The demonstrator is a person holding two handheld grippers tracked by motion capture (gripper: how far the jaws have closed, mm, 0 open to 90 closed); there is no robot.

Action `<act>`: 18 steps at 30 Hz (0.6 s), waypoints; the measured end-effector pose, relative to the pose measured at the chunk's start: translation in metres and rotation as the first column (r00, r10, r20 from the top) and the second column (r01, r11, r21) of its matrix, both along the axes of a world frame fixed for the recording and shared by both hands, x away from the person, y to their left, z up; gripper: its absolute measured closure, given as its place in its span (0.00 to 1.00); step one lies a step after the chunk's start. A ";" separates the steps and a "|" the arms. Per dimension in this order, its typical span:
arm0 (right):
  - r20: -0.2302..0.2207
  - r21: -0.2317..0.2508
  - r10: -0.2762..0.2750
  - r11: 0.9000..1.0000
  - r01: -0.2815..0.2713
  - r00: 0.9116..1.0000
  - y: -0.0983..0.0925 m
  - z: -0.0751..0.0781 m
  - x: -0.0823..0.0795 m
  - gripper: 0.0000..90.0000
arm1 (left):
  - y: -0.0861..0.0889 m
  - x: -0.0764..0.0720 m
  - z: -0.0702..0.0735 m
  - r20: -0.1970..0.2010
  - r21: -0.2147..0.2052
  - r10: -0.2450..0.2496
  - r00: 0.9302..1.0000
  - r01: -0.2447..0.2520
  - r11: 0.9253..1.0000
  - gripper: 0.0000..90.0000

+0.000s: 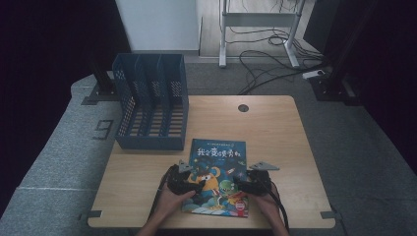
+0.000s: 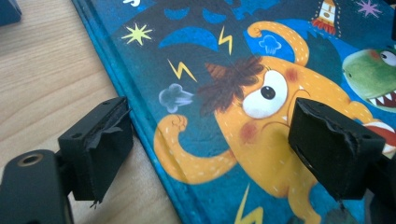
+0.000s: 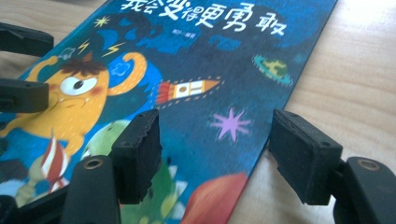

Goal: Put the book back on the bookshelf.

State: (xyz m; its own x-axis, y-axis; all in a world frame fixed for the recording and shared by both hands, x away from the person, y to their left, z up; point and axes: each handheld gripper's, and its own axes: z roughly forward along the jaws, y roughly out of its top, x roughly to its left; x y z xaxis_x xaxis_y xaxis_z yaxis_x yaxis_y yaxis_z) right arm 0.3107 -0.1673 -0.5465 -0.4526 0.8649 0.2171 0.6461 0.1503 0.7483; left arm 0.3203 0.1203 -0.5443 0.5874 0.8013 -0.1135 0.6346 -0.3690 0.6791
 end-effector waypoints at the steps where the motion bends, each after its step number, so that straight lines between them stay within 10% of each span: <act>1: 0.005 -0.006 0.000 1.000 0.000 1.000 0.001 0.000 0.002 0.36 | 0.000 0.001 0.000 0.001 -0.001 0.004 1.000 -0.004 1.000 0.15; 18: 0.017 0.006 -0.001 1.000 0.001 1.000 0.004 0.005 0.032 0.36 | -0.004 0.017 -0.001 0.004 0.001 0.020 1.000 -0.020 1.000 0.13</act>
